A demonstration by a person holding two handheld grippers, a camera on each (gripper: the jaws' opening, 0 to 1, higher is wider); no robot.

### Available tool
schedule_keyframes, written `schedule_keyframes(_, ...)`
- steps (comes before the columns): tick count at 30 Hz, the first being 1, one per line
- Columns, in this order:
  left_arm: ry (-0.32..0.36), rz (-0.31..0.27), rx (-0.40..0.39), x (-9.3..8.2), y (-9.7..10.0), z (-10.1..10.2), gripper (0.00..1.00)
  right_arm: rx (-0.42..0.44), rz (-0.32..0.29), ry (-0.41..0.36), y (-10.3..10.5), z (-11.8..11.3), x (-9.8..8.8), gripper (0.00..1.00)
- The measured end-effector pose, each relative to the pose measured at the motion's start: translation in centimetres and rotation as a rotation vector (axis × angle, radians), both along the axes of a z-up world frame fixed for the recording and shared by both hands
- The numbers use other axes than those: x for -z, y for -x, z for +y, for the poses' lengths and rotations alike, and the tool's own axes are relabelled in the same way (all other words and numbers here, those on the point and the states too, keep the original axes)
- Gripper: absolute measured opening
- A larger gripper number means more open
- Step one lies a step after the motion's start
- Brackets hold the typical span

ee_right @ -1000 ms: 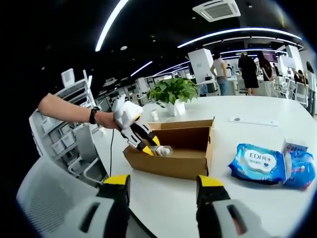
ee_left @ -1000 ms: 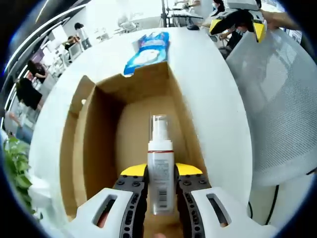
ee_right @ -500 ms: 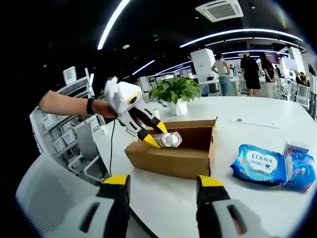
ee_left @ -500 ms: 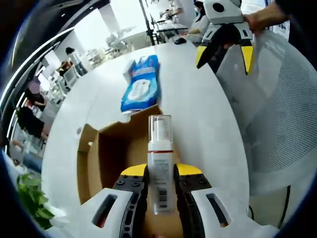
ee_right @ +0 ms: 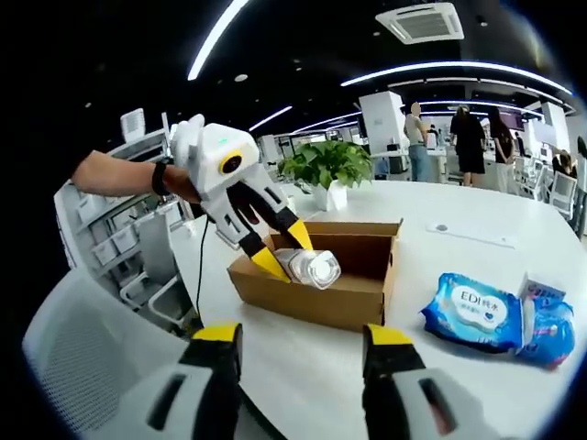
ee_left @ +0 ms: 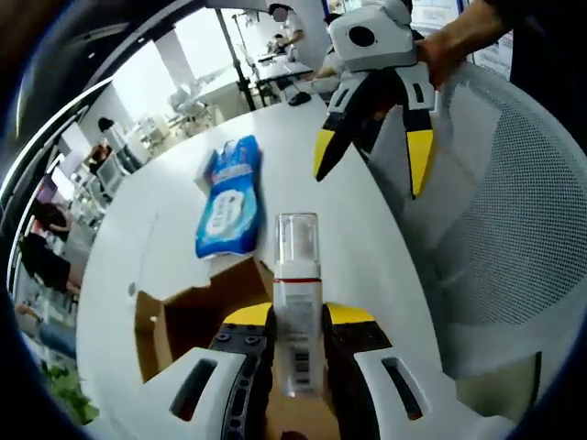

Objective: Operate the shoe box by opening the lid, removing the specified soft item, and placing it in the target area until the item is outside and the box remains undamaged.

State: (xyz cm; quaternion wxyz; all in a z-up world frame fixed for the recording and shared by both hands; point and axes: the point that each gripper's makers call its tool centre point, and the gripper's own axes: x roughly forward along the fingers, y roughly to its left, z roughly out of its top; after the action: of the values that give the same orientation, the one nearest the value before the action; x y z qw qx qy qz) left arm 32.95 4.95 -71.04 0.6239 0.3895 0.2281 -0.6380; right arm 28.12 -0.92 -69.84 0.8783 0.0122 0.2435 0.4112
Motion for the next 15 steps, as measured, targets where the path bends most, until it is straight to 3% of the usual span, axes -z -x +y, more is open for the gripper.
schedule_keyframes(15, 0.037, 0.083, 0.142, -1.0, 4.3, -3.1, 0.19, -0.043, -0.052, 0.009, 0.3, 0.6, -0.7, 0.44)
